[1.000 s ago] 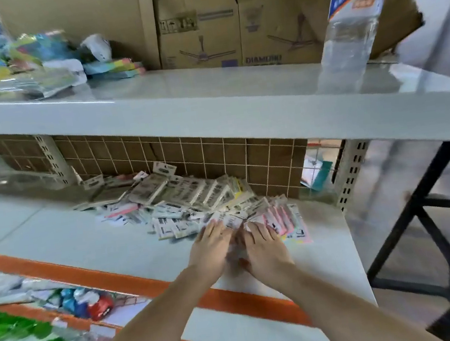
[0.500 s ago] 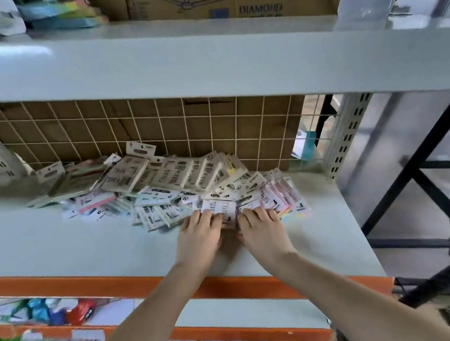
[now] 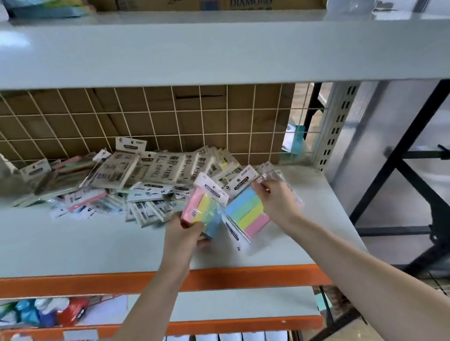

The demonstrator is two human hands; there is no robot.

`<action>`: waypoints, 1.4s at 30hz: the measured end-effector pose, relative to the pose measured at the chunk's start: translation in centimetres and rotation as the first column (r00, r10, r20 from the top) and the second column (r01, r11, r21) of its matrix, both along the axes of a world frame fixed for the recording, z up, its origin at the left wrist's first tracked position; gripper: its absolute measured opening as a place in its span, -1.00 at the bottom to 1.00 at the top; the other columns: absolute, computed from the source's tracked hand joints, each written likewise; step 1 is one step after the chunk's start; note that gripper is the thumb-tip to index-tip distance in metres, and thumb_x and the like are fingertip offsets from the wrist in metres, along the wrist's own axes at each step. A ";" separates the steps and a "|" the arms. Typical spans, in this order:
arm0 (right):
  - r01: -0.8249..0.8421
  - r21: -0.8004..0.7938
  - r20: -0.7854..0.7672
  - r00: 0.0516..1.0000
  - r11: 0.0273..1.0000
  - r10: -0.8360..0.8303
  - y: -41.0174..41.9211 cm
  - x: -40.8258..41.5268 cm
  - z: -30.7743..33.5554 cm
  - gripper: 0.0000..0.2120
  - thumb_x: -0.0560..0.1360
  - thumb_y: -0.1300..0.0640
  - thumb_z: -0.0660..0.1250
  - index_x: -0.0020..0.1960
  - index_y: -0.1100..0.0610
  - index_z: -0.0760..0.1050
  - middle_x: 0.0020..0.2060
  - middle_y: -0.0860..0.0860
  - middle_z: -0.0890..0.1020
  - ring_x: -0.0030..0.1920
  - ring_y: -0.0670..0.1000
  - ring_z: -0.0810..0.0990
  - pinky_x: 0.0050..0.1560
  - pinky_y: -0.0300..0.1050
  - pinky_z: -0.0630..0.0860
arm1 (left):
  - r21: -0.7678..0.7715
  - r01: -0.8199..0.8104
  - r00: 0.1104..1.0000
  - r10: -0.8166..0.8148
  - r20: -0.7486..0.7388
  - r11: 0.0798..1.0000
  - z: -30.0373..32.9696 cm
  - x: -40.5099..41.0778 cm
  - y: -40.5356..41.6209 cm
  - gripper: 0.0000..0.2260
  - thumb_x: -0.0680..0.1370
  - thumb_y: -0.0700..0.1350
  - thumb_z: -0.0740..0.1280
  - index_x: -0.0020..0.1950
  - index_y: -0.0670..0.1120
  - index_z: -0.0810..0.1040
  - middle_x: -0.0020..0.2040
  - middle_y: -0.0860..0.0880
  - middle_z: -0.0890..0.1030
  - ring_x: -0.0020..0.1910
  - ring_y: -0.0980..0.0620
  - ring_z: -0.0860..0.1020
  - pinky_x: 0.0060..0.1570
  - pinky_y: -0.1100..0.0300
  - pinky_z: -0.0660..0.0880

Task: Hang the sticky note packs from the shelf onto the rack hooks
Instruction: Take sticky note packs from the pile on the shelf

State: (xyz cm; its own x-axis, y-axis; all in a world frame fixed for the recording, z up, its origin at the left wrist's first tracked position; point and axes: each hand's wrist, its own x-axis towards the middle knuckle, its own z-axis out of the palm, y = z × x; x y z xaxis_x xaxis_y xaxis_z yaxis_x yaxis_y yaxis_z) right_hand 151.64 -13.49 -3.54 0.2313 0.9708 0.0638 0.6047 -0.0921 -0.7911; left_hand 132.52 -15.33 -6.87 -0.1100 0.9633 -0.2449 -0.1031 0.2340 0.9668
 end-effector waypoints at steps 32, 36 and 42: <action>-0.097 -0.150 -0.823 0.564 0.984 -0.070 -24.0 21.3 2.1 -0.80 0.47 0.30 0.40 0.03 0.20 0.42 -0.14 0.11 0.69 -0.23 0.06 0.69 -0.36 -0.10 0.59 | -0.112 0.285 0.910 -0.232 0.343 0.952 2.3 22.0 -18.7 -0.91 0.53 -0.23 0.30 -0.06 -0.06 0.56 -0.28 -0.05 0.69 -0.37 0.02 0.66 -0.46 0.18 0.55; -0.052 -0.133 -0.840 0.536 0.990 -0.085 -28.6 26.0 2.6 -0.68 0.49 0.24 0.39 0.20 0.19 0.40 0.02 0.17 0.66 -0.10 0.12 0.68 -0.23 0.01 0.62 | -0.088 0.351 0.903 -0.313 0.294 0.932 2.7 26.5 -21.7 -0.93 0.51 -0.15 0.34 -0.02 -0.06 0.55 -0.26 -0.06 0.69 -0.33 0.01 0.66 -0.33 0.15 0.52; 0.055 -0.006 -0.819 0.573 0.998 -0.037 -33.7 31.8 4.6 -0.80 0.51 0.02 0.36 0.12 -0.03 0.51 -0.04 0.02 0.70 -0.05 0.05 0.67 -0.03 0.14 0.62 | 0.019 0.428 0.827 -0.400 0.394 0.904 5.0 33.4 -25.1 -0.65 0.32 0.00 0.45 0.08 -0.01 0.56 -0.14 -0.07 0.70 -0.26 0.00 0.68 -0.43 0.19 0.54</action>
